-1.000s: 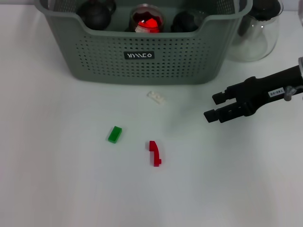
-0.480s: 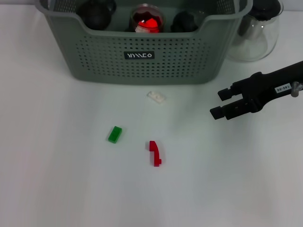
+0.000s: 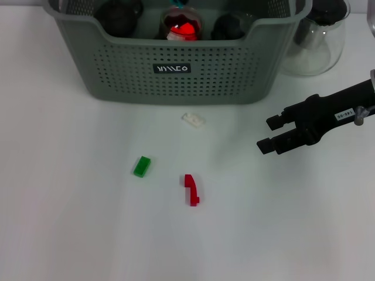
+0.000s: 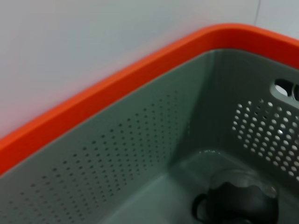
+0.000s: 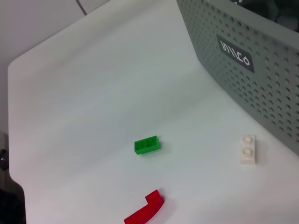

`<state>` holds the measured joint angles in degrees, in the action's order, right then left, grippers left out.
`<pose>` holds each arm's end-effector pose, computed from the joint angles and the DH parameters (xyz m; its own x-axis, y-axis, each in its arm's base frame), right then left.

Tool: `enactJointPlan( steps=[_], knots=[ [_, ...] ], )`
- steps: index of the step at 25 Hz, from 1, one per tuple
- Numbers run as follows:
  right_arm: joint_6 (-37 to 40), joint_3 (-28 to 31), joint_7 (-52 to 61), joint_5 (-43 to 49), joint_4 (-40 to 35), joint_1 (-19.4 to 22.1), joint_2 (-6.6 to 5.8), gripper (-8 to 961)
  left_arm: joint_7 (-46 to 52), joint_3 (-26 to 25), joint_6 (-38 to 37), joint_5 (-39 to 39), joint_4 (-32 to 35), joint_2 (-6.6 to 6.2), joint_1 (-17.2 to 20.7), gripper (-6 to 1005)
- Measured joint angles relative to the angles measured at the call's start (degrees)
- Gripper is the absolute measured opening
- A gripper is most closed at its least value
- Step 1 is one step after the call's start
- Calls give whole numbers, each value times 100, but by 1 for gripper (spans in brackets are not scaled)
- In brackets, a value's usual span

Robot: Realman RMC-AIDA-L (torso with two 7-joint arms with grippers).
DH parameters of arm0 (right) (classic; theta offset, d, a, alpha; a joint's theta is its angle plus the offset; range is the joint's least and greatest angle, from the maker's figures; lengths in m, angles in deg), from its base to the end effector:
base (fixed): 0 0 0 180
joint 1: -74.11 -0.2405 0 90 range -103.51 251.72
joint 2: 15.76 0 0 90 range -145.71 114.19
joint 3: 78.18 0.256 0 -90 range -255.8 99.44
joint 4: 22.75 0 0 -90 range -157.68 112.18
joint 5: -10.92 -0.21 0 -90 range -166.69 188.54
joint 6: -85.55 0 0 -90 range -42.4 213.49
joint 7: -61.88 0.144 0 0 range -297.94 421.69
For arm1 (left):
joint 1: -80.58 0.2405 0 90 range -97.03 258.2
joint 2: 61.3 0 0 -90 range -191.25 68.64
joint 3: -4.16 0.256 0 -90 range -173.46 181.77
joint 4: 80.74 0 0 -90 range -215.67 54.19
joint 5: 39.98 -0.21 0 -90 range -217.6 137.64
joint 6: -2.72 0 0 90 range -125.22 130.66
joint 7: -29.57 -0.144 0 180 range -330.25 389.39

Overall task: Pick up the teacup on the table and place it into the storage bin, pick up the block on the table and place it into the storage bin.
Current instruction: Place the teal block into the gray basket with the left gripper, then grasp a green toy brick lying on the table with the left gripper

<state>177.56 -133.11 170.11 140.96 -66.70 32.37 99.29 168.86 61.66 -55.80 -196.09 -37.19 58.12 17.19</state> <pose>0.2181 0.3624 0.0001 0.8500 -0.5252 -0.0398 -0.5259 -0.8505 -0.0094 -0.1044 0.4848 -0.0074 0.8476 0.5242 0.0822 0.4638 -0.6566 -0.5948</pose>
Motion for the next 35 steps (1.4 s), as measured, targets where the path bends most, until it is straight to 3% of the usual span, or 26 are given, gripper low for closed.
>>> enactJointPlan(
  steps=[12,15,18,21,27,31,35],
  knots=[
    [15,-13,-12,5,0,2,0,791,6,75,-21,-25,132,91,84,407],
    [18,-18,-13,4,0,11,-1,791,8,45,-167,-66,426,82,178,615],
    [13,-24,-13,4,0,14,-1,791,-4,-34,-567,167,1317,97,504,729],
    [12,-20,-13,4,1,13,-7,791,-112,-71,-1299,978,2707,106,1033,843],
    [-10,7,-13,4,0,8,-17,790,-961,-307,-3114,3231,4843,69,1978,882],
    [-49,15,-5,-1,0,13,-15,790,-1536,-306,-4197,3578,5520,198,2371,880],
    [-59,61,35,-28,14,29,5,790,-1979,-81,-5081,3242,5606,373,2669,878]
  ],
)
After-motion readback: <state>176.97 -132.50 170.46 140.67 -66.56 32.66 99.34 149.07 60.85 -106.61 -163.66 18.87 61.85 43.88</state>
